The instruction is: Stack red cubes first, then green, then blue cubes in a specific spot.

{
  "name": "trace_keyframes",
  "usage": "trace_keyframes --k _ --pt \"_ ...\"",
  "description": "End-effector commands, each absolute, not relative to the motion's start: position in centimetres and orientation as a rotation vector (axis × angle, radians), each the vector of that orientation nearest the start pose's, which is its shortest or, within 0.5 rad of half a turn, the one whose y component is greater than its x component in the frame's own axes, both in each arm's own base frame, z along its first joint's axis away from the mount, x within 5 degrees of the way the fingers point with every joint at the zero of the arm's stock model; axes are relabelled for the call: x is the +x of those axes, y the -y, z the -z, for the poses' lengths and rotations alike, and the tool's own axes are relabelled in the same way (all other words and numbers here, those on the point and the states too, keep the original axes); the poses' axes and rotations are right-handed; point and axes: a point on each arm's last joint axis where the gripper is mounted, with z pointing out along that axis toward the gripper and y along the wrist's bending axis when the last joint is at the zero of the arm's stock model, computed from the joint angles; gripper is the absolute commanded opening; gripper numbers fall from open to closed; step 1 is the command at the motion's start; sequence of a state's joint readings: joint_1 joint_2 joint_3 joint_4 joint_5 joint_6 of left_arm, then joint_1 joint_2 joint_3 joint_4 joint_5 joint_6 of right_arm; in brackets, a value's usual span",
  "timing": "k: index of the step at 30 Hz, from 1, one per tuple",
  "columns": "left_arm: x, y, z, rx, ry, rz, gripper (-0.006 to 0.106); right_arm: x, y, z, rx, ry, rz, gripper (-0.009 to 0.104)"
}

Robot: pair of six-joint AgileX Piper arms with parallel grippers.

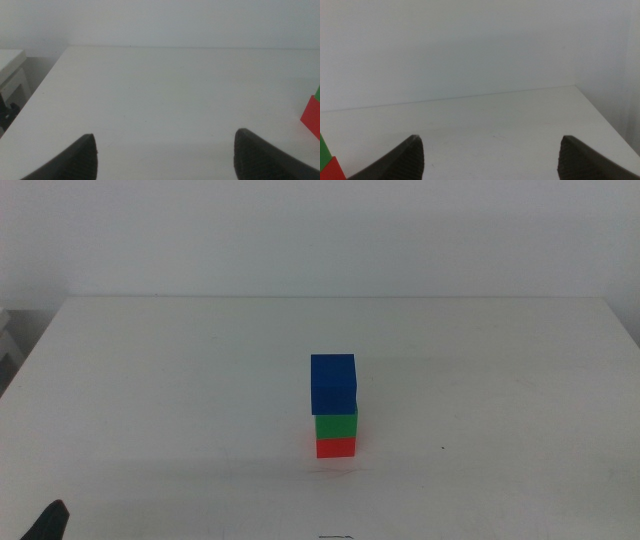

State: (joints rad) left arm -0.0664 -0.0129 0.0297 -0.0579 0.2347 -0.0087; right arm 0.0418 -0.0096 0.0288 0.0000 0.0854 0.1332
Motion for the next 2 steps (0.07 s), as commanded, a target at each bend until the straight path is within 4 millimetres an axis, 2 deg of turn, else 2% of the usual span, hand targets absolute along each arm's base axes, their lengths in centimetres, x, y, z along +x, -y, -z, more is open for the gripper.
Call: trace_keyframes --k 1,2 --pt "5.46 0.46 -19.18 -0.003 -1.632 0.121 0.094 5.47 -0.19 -20.98 0.048 -1.484 -0.109 0.075" --pt "5.47 0.46 -19.2 -0.003 -1.632 0.121 0.094 5.47 -0.19 -20.98 0.048 -1.484 -0.109 0.075"
